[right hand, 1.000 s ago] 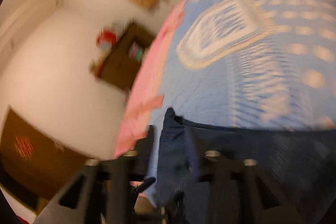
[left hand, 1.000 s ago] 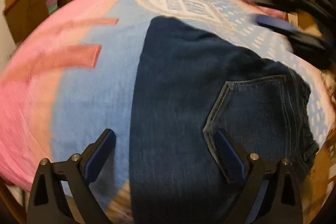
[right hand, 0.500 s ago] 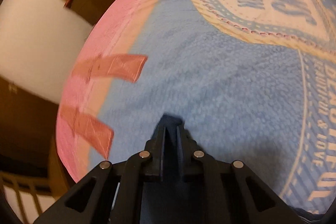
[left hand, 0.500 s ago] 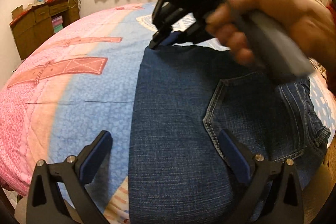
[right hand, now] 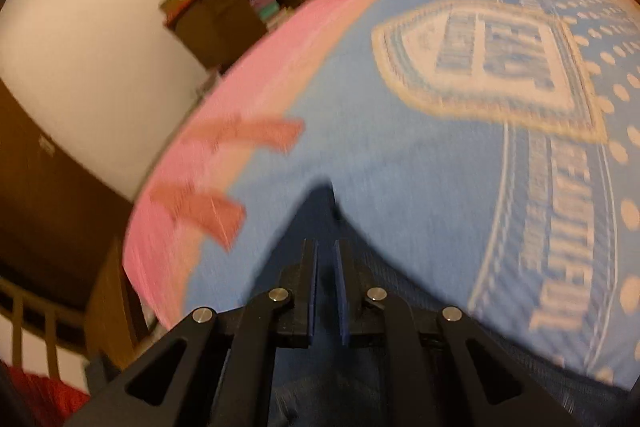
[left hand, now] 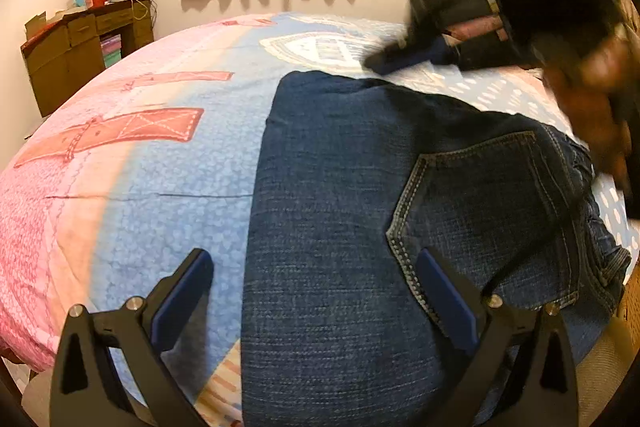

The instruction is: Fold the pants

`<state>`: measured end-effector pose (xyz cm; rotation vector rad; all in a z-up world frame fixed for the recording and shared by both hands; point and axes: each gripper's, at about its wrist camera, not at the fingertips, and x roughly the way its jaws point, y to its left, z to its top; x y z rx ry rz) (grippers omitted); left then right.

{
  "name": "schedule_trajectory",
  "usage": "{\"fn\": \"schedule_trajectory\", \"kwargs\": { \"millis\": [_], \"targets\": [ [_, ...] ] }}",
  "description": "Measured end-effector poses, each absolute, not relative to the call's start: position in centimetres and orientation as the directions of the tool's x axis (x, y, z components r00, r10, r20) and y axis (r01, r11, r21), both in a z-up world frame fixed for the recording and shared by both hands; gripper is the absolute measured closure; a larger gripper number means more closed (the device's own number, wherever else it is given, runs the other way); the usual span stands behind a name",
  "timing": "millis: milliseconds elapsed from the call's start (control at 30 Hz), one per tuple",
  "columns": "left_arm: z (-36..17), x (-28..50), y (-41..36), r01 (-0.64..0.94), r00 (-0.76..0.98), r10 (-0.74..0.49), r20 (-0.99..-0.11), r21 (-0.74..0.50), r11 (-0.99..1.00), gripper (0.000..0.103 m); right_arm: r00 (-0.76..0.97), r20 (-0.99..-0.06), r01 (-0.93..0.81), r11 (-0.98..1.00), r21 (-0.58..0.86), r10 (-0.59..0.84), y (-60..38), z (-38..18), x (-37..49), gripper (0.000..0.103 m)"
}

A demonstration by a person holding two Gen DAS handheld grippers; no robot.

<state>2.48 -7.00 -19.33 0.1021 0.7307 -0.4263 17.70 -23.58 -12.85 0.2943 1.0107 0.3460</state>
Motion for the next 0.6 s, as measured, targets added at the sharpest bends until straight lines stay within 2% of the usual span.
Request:
{"fn": "schedule_trajectory", "kwargs": {
  "millis": [67,133,167,200,267,333,433,500,567,600],
  "targets": [
    [-19.3,2.5,-7.0,0.416,0.661,-0.342,-0.669,-0.052,0.908,0.000,0.450,-0.843,-0.065,0.952,0.300,0.297,-24.2,-14.7,16.9,0.094],
    [-19.2,2.4,-7.1,0.423,0.654,-0.349,-0.672,-0.057,0.904,0.000,0.435,-0.847,0.030,0.935,0.352,0.305,-26.3,-16.7,16.5,0.098],
    [-19.3,2.4,-7.2,0.426,0.652,-0.350,-0.673,-0.057,0.903,0.000,0.457,-0.820,0.071,0.904,0.421,0.346,-28.0,-17.3,15.7,0.100],
    [-19.2,2.6,-7.2,0.429,0.651,-0.351,-0.673,-0.056,0.902,0.000,0.470,-0.814,0.087,0.900,0.428,0.341,-29.0,-17.4,15.1,0.103],
    [-19.2,2.6,-7.1,0.429,0.649,-0.354,-0.673,-0.059,0.901,0.000,0.558,-0.793,0.116,0.923,0.367,0.245,-30.9,-15.9,12.7,0.103],
    [-19.1,2.9,-6.9,0.430,0.648,-0.355,-0.674,-0.061,0.901,0.000,0.670,-0.729,0.151,0.936,0.319,0.140,-32.4,-13.3,9.0,0.100],
    [-18.9,3.0,-6.9,0.427,0.651,-0.352,-0.673,-0.060,0.902,0.000,0.744,-0.651,0.143,0.915,0.376,0.151,-34.7,-11.5,3.8,0.099],
    [-19.0,2.9,-6.9,0.426,0.652,-0.350,-0.672,-0.057,0.903,0.000,0.687,-0.684,0.083,0.909,0.409,0.245,-34.9,-13.1,0.9,0.099],
    [-18.9,3.0,-7.0,0.431,0.641,-0.351,-0.682,-0.058,0.901,0.000,0.594,-0.785,0.124,0.943,0.308,0.178,-34.7,-15.2,-0.7,0.099],
    [-18.8,3.1,-7.0,0.437,0.628,-0.353,-0.693,-0.061,0.898,0.000,0.570,-0.810,0.167,0.947,0.275,0.135,-35.3,-16.4,-1.7,0.103]
  ]
}}
